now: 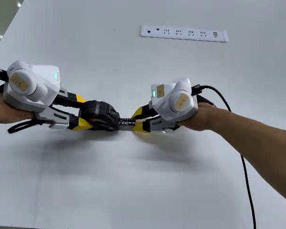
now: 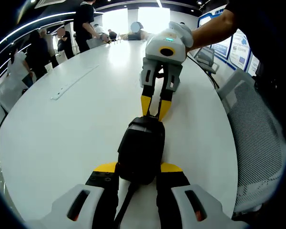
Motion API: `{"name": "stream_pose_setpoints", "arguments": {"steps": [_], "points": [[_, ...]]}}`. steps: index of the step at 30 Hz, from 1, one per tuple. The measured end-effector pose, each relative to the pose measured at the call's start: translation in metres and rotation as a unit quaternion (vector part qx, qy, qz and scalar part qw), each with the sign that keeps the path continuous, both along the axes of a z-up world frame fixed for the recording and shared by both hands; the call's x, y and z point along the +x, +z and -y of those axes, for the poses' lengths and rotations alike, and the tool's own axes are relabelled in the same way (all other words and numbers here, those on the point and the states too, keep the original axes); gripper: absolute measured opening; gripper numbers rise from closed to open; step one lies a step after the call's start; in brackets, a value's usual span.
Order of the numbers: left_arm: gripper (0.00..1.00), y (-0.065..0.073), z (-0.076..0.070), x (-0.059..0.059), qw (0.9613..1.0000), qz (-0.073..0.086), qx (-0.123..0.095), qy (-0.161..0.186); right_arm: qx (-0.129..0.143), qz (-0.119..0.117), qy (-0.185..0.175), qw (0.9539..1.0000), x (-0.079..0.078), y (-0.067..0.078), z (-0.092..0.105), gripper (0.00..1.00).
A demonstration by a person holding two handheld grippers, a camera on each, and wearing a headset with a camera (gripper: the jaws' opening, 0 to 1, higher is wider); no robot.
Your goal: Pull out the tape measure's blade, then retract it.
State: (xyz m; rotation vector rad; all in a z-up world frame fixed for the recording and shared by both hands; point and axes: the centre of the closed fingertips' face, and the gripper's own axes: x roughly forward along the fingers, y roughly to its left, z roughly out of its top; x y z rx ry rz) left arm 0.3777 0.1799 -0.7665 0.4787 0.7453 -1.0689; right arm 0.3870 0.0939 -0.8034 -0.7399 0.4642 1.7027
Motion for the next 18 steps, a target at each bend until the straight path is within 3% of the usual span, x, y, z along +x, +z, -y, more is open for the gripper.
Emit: {"name": "stream_pose_setpoints", "arguments": {"steps": [18], "points": [[0.24, -0.001, 0.0, 0.001, 1.0, 0.0, 0.001, 0.0, -0.006, 0.006, -0.005, 1.0, 0.003, -0.001, 0.02, 0.1]]}}
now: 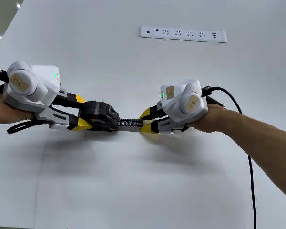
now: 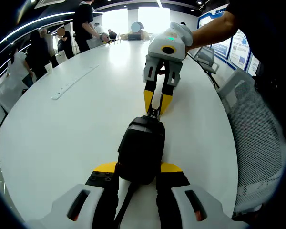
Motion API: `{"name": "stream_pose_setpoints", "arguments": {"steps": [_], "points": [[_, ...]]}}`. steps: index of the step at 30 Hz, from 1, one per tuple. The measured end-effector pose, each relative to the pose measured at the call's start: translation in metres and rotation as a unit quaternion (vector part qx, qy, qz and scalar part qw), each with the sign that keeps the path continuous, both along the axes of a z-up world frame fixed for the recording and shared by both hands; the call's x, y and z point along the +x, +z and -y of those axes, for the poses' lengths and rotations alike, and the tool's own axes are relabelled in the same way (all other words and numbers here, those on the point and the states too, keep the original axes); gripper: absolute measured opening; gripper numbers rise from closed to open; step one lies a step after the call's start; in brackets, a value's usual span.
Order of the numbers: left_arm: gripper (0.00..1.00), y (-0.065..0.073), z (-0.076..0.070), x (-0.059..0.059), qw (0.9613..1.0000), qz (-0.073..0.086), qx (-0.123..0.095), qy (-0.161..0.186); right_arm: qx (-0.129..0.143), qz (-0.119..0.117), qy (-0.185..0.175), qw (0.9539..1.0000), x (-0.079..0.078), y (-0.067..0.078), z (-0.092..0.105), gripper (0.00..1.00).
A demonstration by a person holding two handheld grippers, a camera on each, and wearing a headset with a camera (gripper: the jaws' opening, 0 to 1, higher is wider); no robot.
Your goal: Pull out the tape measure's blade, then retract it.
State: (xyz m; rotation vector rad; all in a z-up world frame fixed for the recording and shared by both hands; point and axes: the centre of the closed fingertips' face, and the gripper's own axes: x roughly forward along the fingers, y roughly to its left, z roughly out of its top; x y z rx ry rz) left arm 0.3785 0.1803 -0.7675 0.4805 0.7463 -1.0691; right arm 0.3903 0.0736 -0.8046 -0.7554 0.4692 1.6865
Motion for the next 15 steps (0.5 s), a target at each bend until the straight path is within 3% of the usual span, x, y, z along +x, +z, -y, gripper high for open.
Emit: {"name": "stream_pose_setpoints", "arguments": {"steps": [15], "points": [[0.24, -0.001, 0.0, 0.0, 1.0, 0.0, 0.0, 0.002, -0.007, 0.008, -0.003, 0.9999, 0.003, 0.001, 0.018, 0.1]]}}
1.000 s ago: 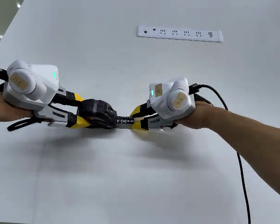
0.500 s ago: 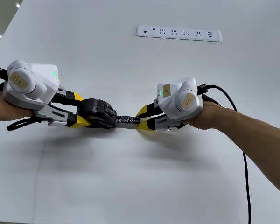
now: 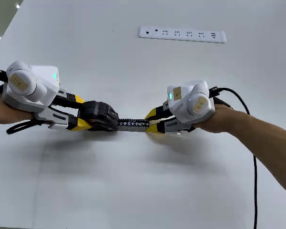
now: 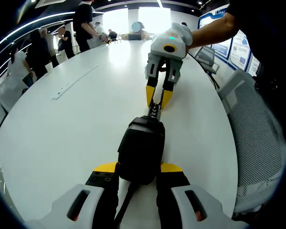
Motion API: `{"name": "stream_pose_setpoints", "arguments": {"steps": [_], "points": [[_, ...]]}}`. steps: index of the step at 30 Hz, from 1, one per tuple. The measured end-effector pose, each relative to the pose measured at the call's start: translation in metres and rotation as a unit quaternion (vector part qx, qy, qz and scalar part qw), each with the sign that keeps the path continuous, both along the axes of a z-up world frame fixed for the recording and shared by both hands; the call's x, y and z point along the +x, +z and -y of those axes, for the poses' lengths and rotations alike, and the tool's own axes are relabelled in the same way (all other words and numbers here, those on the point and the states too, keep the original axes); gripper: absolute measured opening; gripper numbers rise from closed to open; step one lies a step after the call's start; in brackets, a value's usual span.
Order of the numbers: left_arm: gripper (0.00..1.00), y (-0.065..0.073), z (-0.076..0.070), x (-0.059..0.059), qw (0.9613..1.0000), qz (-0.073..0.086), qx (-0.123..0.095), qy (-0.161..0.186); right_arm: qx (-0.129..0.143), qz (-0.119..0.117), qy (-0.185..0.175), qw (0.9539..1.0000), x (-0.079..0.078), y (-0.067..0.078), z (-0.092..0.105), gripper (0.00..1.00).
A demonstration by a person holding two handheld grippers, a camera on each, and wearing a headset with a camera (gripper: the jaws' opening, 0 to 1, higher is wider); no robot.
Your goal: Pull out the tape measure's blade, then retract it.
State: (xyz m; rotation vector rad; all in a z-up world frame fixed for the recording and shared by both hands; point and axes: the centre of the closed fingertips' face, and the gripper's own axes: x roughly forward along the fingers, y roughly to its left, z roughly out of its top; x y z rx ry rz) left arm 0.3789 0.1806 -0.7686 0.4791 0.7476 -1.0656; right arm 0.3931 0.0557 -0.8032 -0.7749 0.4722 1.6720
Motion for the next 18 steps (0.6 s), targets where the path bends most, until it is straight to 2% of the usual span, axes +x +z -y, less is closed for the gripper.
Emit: {"name": "stream_pose_setpoints", "arguments": {"steps": [18], "points": [[0.24, 0.0, 0.0, 0.001, 1.0, -0.001, -0.002, 0.003, -0.005, 0.003, -0.007, 1.0, 0.004, 0.0, 0.016, 0.1]]}}
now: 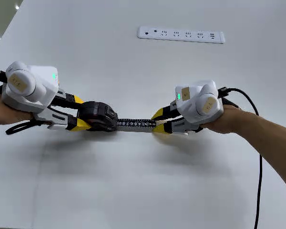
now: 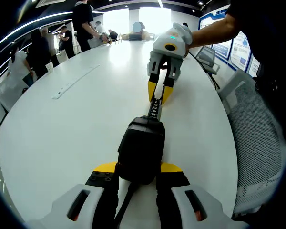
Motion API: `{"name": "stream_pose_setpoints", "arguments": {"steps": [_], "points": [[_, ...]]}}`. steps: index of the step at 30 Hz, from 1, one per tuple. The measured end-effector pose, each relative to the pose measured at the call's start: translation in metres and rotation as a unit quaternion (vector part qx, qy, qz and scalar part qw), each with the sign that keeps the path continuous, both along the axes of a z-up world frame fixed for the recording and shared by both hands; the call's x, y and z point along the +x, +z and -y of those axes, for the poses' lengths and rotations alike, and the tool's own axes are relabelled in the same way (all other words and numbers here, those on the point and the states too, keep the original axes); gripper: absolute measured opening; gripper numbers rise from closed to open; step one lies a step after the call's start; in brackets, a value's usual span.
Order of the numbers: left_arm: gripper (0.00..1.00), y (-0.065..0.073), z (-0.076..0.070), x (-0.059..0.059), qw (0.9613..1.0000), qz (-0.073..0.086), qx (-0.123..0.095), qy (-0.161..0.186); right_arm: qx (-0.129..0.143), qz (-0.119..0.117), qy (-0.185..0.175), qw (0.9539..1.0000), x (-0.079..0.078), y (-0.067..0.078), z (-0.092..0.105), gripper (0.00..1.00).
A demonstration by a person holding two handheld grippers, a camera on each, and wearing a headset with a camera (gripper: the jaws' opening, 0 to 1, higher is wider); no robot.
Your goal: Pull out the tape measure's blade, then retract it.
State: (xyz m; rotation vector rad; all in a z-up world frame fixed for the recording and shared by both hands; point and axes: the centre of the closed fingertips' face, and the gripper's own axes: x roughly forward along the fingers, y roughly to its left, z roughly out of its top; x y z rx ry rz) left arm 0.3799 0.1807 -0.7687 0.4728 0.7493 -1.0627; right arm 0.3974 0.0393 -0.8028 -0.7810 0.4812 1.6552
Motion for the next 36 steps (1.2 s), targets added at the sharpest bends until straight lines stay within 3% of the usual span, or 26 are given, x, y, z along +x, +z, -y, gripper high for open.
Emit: {"name": "stream_pose_setpoints", "arguments": {"steps": [36], "points": [[0.25, 0.002, 0.002, -0.002, 1.0, 0.001, 0.001, 0.0, -0.008, -0.005, -0.021, 0.9997, -0.002, 0.002, 0.036, 0.1]]}}
